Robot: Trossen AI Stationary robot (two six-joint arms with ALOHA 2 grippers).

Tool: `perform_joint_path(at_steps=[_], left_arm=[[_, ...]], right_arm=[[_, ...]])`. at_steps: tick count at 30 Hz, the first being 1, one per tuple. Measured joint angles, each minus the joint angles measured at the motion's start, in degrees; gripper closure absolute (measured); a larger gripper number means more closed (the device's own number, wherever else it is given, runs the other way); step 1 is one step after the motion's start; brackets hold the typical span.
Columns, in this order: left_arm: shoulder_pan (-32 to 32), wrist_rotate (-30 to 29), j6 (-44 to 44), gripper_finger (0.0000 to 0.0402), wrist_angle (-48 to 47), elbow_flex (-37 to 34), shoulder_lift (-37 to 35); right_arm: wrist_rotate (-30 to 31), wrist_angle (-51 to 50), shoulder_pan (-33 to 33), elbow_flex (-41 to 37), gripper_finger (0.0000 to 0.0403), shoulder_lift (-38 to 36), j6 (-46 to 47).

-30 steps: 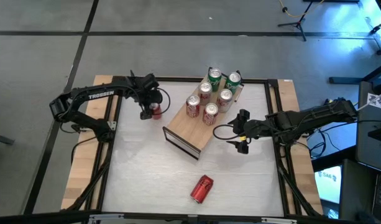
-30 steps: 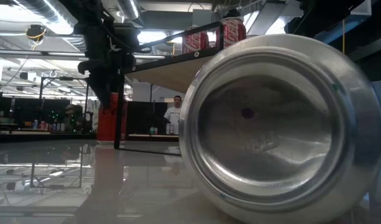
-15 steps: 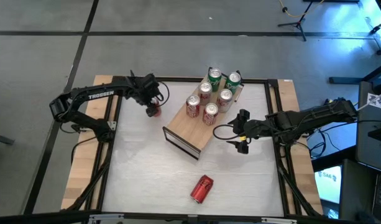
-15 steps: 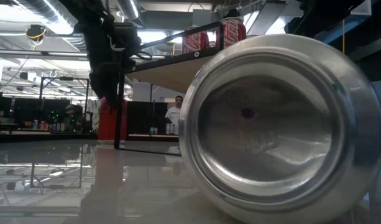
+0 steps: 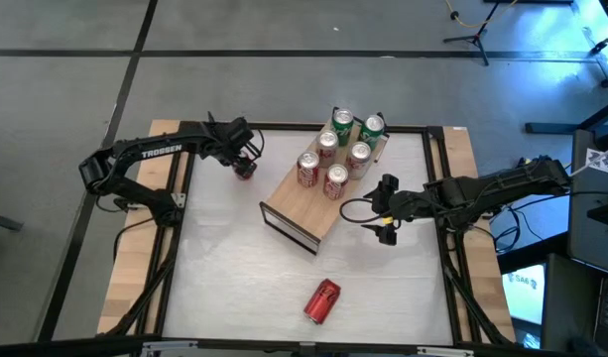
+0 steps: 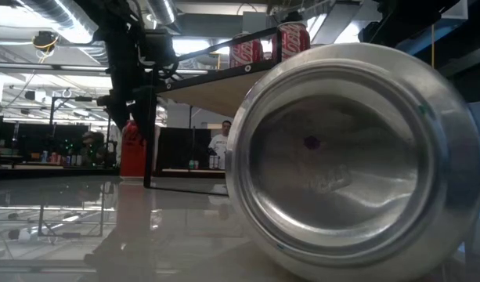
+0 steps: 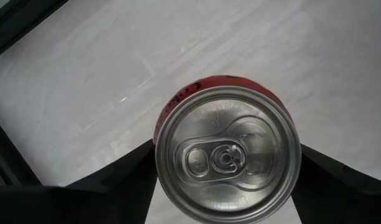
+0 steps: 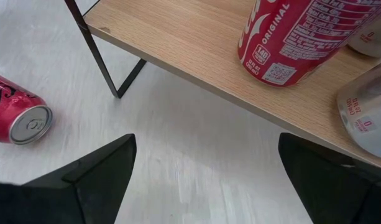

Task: Place canned beverage on shelf
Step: Put the left red-black soda can on the shelf

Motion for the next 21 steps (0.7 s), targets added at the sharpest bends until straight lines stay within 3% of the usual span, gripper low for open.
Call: perform_joint_path(at_steps=[11, 21], left_arm=[[-0.01, 0.42, -0.01, 0.0076, 0.29, -0.02, 0.00], [-0.01, 0.71, -0.75, 0.0072, 0.33, -0.02, 0.00]], right_arm=[[0.00, 0.00, 0.00, 0.00, 0.0015, 0.00, 0.00], [-0.01, 0.00, 0.01, 0.01, 0.0015, 0.00, 0.00]])
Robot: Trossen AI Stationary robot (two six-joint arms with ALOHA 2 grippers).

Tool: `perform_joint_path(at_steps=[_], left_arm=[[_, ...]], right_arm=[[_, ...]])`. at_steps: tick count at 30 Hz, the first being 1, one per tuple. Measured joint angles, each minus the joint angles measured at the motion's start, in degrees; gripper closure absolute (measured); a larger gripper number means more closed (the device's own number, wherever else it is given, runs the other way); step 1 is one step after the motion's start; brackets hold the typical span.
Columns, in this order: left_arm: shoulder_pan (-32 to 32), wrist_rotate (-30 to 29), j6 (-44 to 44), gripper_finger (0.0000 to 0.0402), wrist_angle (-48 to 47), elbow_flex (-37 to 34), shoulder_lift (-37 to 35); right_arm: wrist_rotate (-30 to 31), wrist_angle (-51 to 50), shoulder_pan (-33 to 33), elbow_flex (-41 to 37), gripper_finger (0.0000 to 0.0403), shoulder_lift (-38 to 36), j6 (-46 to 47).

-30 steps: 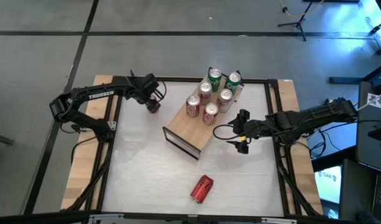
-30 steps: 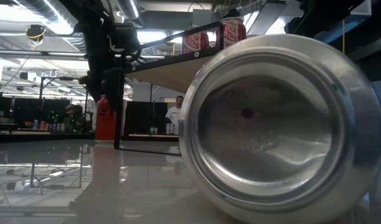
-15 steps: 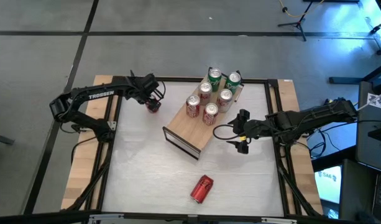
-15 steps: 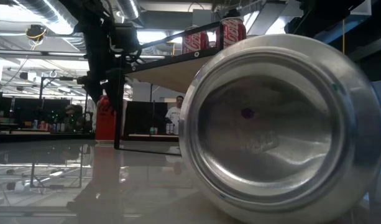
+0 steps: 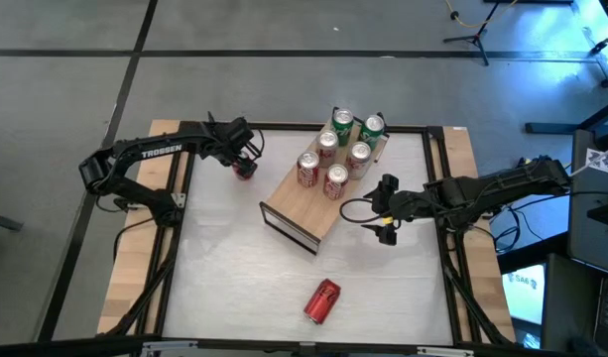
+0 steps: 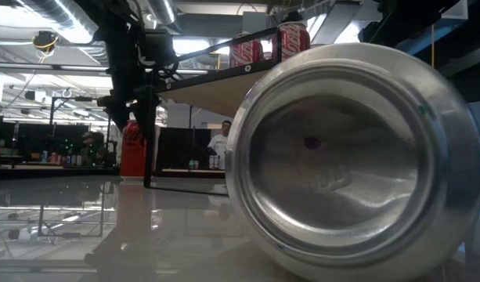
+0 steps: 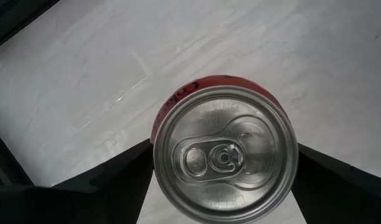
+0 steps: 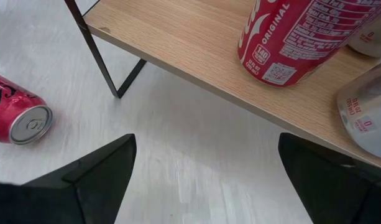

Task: Place canned beverage on shelf
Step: Put the left red-black soda can on the shelf

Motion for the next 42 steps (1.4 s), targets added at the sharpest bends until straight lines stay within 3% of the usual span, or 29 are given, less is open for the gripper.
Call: perform_joint_path(at_steps=[21, 30, 42], left_arm=[[0.04, 1.19, 2.67, 0.0076, -0.20, 0.00, 0.00], [0.02, 1.83, 4.98, 0.0034, -0.26, 0.00, 0.00], [0.02, 1.58, 17.02, 0.0019, -0.09, 0.00, 0.00]], right_arm=[[-0.01, 0.00, 0.00, -0.01, 0.0015, 0.00, 0.00], [-0.01, 0.00, 0.00, -0.01, 0.0015, 0.00, 0.00], [-0.01, 0.00, -0.01, -0.01, 0.0015, 0.00, -0.02]])
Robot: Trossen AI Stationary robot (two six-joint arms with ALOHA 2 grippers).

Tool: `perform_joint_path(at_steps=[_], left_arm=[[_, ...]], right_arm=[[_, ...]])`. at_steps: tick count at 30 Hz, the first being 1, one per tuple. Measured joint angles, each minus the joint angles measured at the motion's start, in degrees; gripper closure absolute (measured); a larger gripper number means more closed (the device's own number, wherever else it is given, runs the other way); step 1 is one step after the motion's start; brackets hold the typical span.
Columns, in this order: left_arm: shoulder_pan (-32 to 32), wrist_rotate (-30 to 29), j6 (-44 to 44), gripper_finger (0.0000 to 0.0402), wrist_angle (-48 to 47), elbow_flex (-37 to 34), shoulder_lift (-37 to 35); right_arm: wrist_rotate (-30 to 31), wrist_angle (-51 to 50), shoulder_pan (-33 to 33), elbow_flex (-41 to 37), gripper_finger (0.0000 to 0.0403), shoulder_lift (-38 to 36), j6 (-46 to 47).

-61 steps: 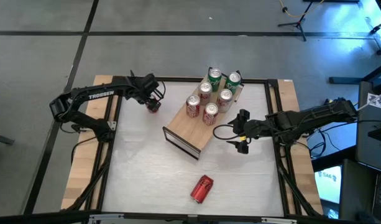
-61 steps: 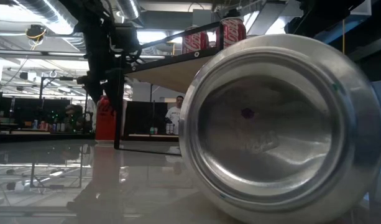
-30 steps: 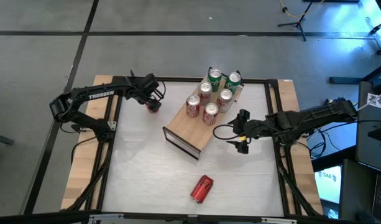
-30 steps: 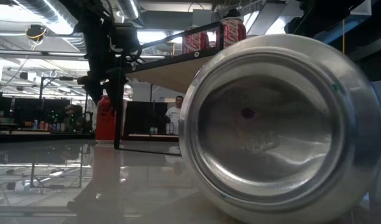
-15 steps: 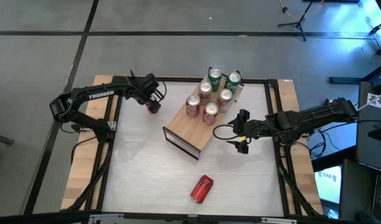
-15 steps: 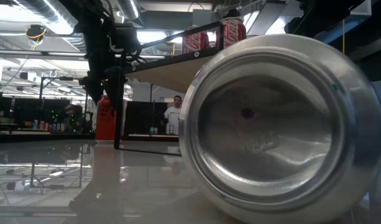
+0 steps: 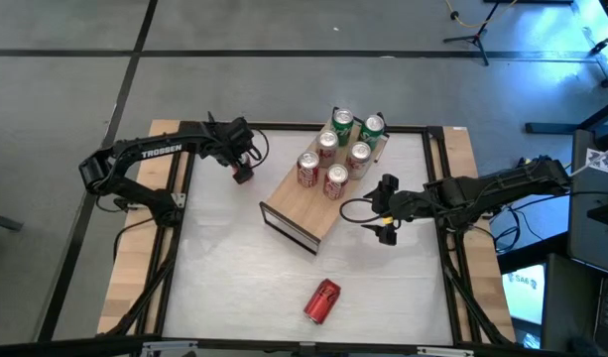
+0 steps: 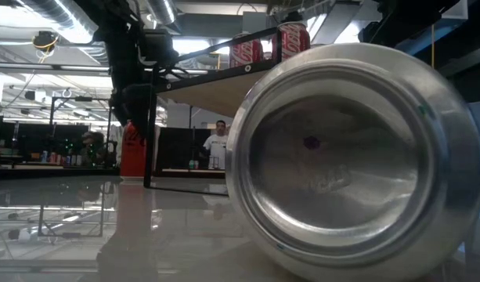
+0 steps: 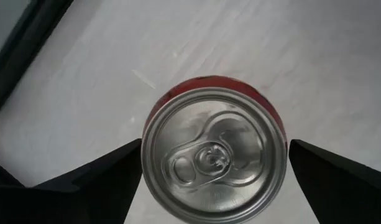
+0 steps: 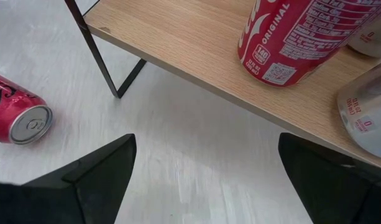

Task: Place canned beverage on shelf
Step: Put the left red-black soda can on the shelf

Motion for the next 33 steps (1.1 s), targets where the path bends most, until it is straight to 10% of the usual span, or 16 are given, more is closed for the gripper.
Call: perform_joint_path(at_steps=[11, 33], left_arm=[[0.00, -0.06, 21.48, 0.0019, 0.02, 0.00, 0.00], [0.09, 0.45, 27.65, 0.0019, 2.95, 0.00, 0.00]], right_arm=[[0.00, -0.01, 0.01, 0.00, 0.0015, 0.00, 0.02], [0.00, -0.01, 0.00, 0.00, 0.0015, 0.02, 0.02]])
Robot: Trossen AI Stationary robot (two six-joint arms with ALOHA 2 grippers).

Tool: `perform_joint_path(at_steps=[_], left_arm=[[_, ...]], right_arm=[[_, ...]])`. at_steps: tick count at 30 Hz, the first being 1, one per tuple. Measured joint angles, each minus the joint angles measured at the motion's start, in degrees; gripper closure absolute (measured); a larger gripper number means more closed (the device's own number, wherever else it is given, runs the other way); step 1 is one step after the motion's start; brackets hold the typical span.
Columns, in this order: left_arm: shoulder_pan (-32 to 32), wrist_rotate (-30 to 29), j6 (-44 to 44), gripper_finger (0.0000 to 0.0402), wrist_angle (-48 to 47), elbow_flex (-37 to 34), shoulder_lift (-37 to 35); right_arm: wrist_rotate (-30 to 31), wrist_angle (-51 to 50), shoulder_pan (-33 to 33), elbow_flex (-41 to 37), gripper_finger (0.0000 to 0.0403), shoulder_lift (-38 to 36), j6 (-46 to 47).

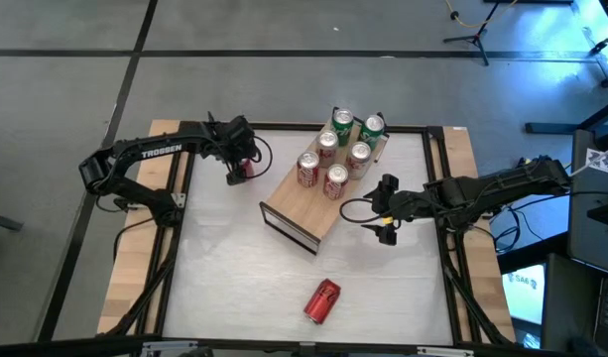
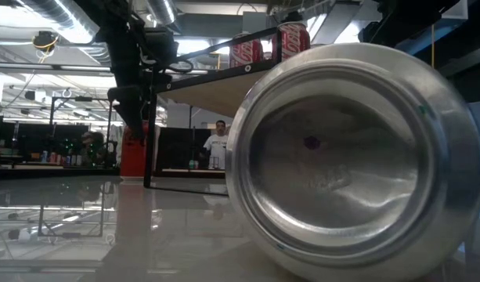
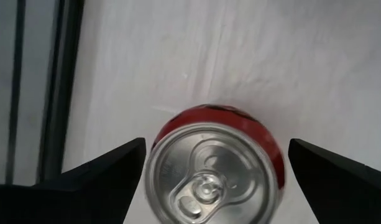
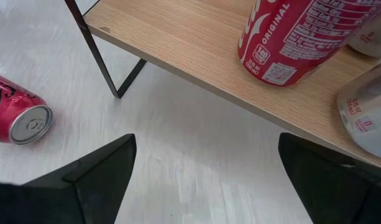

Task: Place canned beverage on shelf
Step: Put the left red-black soda can on the shelf

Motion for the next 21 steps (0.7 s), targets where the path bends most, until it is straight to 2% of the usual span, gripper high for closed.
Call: perform_joint_path(at_steps=[15, 21], left_arm=[[0.02, 1.60, 0.04, 0.0020, -0.11, 0.00, 0.00], [0.02, 2.26, 0.01, 0.0051, -0.48, 0.00, 0.00]], right_arm=[[0.00, -0.01, 0.00, 0.00, 0.0015, 0.00, -0.02], [0.00, -0.01, 0.01, 0.00, 0.0015, -0.01, -0.02]])
